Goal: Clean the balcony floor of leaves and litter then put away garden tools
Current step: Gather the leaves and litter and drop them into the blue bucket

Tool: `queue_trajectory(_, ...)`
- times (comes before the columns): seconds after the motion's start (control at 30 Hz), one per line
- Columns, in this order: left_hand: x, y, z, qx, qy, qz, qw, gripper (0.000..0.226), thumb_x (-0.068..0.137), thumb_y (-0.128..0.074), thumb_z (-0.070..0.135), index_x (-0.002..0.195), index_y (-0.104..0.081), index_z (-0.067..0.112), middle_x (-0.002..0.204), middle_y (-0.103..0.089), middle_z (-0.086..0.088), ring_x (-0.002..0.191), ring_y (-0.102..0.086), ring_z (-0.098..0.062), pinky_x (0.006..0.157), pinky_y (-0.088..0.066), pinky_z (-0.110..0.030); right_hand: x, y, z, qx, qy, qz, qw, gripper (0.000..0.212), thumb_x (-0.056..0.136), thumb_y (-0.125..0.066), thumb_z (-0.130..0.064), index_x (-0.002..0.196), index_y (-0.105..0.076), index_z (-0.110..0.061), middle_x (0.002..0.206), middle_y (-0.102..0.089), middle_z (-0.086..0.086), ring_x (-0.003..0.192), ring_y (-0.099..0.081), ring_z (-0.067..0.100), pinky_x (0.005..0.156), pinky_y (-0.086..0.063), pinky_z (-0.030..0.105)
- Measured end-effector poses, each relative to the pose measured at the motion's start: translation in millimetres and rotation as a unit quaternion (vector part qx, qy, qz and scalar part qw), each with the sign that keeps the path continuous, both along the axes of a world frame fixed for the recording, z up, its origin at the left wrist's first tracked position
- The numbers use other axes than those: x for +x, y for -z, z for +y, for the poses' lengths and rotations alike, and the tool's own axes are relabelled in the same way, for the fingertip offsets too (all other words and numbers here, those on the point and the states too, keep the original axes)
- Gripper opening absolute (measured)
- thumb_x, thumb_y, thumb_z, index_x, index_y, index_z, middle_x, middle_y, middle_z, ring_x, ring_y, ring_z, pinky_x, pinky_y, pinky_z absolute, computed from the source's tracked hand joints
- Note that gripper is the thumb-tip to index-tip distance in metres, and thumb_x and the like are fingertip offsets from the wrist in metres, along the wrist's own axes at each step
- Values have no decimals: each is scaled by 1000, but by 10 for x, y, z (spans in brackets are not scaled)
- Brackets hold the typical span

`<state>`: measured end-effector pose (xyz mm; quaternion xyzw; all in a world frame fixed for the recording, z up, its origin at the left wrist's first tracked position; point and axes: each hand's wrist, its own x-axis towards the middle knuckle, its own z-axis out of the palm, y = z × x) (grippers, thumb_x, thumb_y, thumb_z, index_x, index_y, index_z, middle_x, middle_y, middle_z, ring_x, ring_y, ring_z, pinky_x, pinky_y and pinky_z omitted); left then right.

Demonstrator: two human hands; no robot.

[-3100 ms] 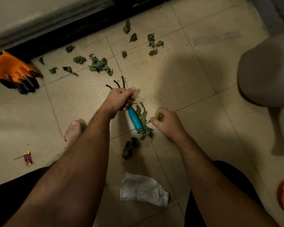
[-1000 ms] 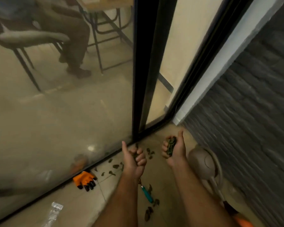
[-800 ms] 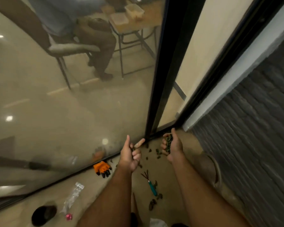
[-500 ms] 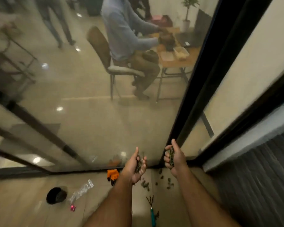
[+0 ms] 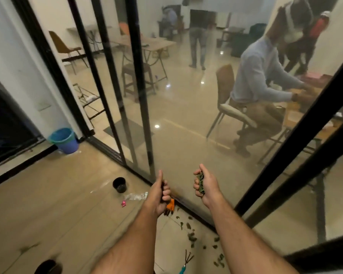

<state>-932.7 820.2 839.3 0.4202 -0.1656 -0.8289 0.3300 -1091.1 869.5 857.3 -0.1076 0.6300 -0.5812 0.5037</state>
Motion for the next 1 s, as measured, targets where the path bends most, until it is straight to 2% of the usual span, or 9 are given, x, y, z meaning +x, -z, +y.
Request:
queue_trajectory(0.07, 276, -79, 9, -17, -45, -6, 999, 40, 82, -63, 52, 72, -42, 20, 59, -24, 6, 40, -22, -2, 30, -15, -12, 186, -22, -78, 7, -41, 10, 999, 34, 98, -50, -44, 85, -59, -14, 56, -45, -2, 44, -38, 12, 39, -23, 22)
queue_trajectory(0.17, 643, -106, -13, -37, -102, -43, 993, 31, 95, -60, 42, 77, -46, 21, 57, -25, 6, 39, -22, -2, 31, -14, -13, 501, -84, -181, 11, -90, 13, 996, 32, 99, -49, -40, 93, -64, -12, 58, -44, -2, 47, -38, 12, 40, -24, 23)
queue_trajectory(0.27, 1014, -89, -76, -57, -140, -67, 986, 21, 99, -57, 30, 84, -49, 19, 61, -39, 5, 38, -31, 0, 29, -19, -12, 891, -156, -322, 6, -127, 22, 992, 31, 100, -46, -36, 100, -66, -12, 60, -42, -2, 48, -37, 11, 42, -23, 24)
queue_trajectory(0.4, 1580, -81, -130, -68, -196, -71, 976, 14, 102, -51, 19, 90, -56, 14, 71, -55, 1, 44, -48, 0, 32, -27, -9, 1502, -138, -585, 13, -167, 14, 986, 28, 98, -48, -36, 92, -62, -12, 57, -41, -3, 45, -36, 10, 42, -19, 24)
queue_trajectory(0.5, 2029, 20, -207, -49, -226, -72, 970, 12, 103, -50, 15, 98, -60, 11, 68, -54, 3, 43, -46, 0, 32, -26, -9, 1937, -95, -772, 17, -184, 3, 983, 27, 97, -50, -36, 84, -58, -14, 57, -41, -2, 43, -36, 11, 40, -20, 21)
queue_trajectory(0.63, 2618, 151, -438, -25, -245, -101, 964, 18, 105, -46, 24, 102, -58, 10, 66, -42, 4, 39, -33, -1, 30, -21, -12, 2506, -65, -1023, 22, -196, -1, 980, 24, 96, -51, -34, 86, -59, -14, 57, -43, 0, 42, -37, 11, 39, -21, 21)
queue_trajectory(0.8, 3222, -20, -868, -20, -248, -104, 963, 30, 103, -49, 39, 81, -45, 19, 55, -36, 6, 36, -29, -3, 27, -17, -15, 3159, -194, -1453, 12, -188, -19, 982, 26, 98, -51, -36, 87, -59, -14, 59, -44, -1, 40, -39, 10, 37, -24, 20)
queue_trajectory(1.0, 3748, -537, -1457, -65, -275, -98, 954, 43, 96, -52, 55, 72, -39, 22, 56, -36, 5, 40, -29, -5, 29, -17, -16, 3840, -535, -2079, -32, -213, -22, 976, 27, 96, -52, -39, 84, -58, -16, 55, -45, -2, 43, -39, 12, 42, -23, 20)
